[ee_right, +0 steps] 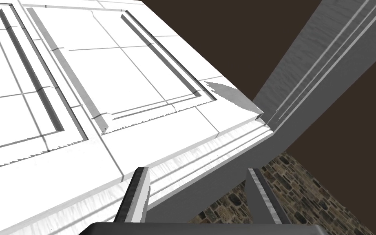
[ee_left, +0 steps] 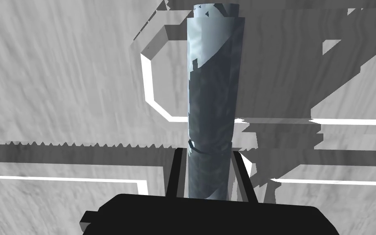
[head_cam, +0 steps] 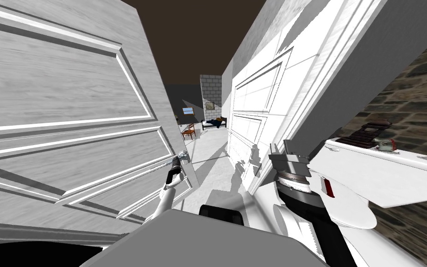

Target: Push the door open

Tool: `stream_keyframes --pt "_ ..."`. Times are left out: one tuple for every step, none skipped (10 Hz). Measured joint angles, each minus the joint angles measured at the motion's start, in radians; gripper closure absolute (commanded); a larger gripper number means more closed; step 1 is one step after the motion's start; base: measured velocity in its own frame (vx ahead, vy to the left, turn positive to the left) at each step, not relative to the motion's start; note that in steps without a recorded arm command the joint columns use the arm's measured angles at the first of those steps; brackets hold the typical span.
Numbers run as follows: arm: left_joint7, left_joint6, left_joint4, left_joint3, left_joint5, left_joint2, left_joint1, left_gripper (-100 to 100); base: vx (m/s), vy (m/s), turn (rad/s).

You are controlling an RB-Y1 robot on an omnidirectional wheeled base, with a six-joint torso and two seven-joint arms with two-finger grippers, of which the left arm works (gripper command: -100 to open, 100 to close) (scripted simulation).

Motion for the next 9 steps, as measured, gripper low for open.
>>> stream_keyframes --pt "-0.007 0.008 -0.009 0.011 0.013 0.003 0.005 100 0.126 0.007 -0.033" --pt "-0.018 0.025 -0.034 0.024 0.026 -0.001 0.016 100 0.161 -0.007 -0.018" --pt "-0.033 0.020 -0.035 0.039 0.040 -0.006 0.019 100 0.150 0.002 -0.025" --pt "-0.045 0.015 -0.036 0.051 0.052 -0.007 0.024 100 0.146 0.004 -0.039" --pt "-0.055 0.020 -0.045 0.066 0.069 -0.005 0.031 100 0.173 0.002 -0.022" --pt "-0.073 0.025 -0.067 0.085 0.084 -0.017 0.041 100 0.185 0.004 -0.033" --pt "-0.080 0.018 -0.050 0.096 0.103 -0.003 0.043 100 0.191 0.011 -0.012" --pt "-0.093 0.010 -0.049 0.114 0.117 -0.007 0.044 100 0.169 0.010 -0.023" --pt "-0.110 0.016 -0.069 0.132 0.132 -0.015 0.053 100 0.180 0.024 -0.032"
